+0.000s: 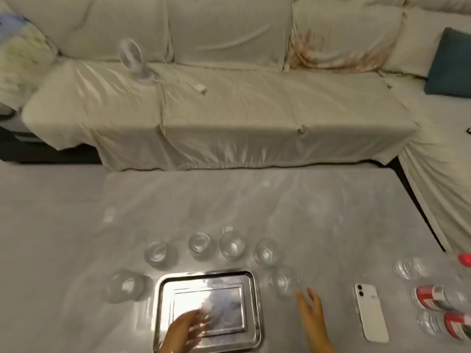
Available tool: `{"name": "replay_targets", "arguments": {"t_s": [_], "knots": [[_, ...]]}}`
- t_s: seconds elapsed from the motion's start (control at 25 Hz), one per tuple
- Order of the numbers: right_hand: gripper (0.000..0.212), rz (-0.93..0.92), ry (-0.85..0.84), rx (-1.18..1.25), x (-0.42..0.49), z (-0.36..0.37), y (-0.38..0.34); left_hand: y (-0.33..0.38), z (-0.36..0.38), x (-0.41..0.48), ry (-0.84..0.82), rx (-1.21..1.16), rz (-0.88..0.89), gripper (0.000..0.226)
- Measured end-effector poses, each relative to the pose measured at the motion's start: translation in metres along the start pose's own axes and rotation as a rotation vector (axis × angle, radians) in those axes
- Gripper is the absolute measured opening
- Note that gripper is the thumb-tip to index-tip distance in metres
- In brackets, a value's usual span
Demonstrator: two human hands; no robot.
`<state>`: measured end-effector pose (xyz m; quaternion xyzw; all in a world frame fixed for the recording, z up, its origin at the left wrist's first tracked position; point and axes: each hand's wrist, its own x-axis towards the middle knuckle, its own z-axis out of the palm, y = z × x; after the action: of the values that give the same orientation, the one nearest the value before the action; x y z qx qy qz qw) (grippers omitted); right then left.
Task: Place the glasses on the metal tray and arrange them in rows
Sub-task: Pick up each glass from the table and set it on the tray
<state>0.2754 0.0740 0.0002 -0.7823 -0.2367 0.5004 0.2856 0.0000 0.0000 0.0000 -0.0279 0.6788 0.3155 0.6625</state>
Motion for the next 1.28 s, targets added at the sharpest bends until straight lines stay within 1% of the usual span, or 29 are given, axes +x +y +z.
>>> {"name": "replay_targets", "arguments": {"t_s": [0.04,0.08,0.16,0.2,0.24,0.28,0.36,0.44,0.56,0.68,0.72,0.84,0.88,0.96,1.0,1.04,1.08,1.16,1.2,1.28], "knots": [[0.059,-0.023,-0.035,-0.016,0.014,0.001,0.010,-0.003,0.033,0.015,-0.044,0.064,0.023,0.022],[0.062,-0.031,-0.098,-0.029,0.027,0.004,0.019,-0.007,0.051,0.032,-0.068,0.109,0.048,0.025],[0.067,-0.067,-0.191,-0.022,0.058,0.010,0.035,-0.010,0.091,0.065,-0.148,0.169,0.132,0.027],[0.069,-0.111,-0.222,-0.014,0.074,0.013,0.047,-0.014,0.107,0.079,-0.196,0.204,0.200,0.028],[0.067,-0.166,-0.251,-0.007,0.084,0.015,0.057,-0.017,0.120,0.088,-0.245,0.248,0.262,0.029],[0.061,-0.229,-0.266,0.016,0.096,0.017,0.067,-0.022,0.131,0.103,-0.285,0.299,0.322,0.030],[0.048,-0.294,-0.304,0.109,0.113,0.024,0.079,-0.025,0.149,0.122,-0.373,0.368,0.401,0.034],[0.051,-0.345,-0.317,0.167,0.122,0.030,0.087,-0.030,0.158,0.137,-0.449,0.438,0.479,0.043],[0.059,-0.428,-0.316,0.238,0.129,0.039,0.096,-0.038,0.163,0.153,-0.507,0.551,0.620,0.056],[0.054,-0.526,-0.262,0.317,0.121,0.052,0.101,-0.044,0.158,0.148,-0.535,0.584,0.817,0.063],[0.053,-0.557,-0.251,0.339,0.115,0.055,0.102,-0.045,0.155,0.142,-0.532,0.577,0.862,0.059],[0.058,-0.676,-0.284,0.352,0.086,0.064,0.104,-0.050,0.137,0.109,-0.484,0.455,0.881,0.022],[0.059,-0.726,-0.308,0.341,0.070,0.066,0.105,-0.054,0.127,0.093,-0.477,0.413,0.873,0.019],[0.064,-0.797,-0.388,0.350,0.037,0.067,0.107,-0.060,0.105,0.068,-0.520,0.299,0.834,0.033],[0.070,-0.825,-0.445,0.365,0.020,0.068,0.109,-0.063,0.093,0.056,-0.540,0.230,0.813,0.040],[0.077,-0.855,-0.506,0.367,0.004,0.068,0.112,-0.067,0.080,0.045,-0.549,0.162,0.796,0.042],[0.079,-0.891,-0.564,0.354,-0.014,0.069,0.115,-0.072,0.066,0.033,-0.552,0.101,0.786,0.041],[0.075,-0.950,-0.655,0.330,-0.044,0.072,0.119,-0.079,0.042,0.016,-0.562,0.018,0.795,0.040],[0.075,-0.950,-0.709,0.330,-0.057,0.074,0.119,-0.084,0.031,0.009,-0.548,-0.008,0.829,0.041],[0.075,-0.865,-0.839,0.325,-0.078,0.080,0.117,-0.090,0.009,0.000,-0.487,-0.072,0.911,0.053]]}}
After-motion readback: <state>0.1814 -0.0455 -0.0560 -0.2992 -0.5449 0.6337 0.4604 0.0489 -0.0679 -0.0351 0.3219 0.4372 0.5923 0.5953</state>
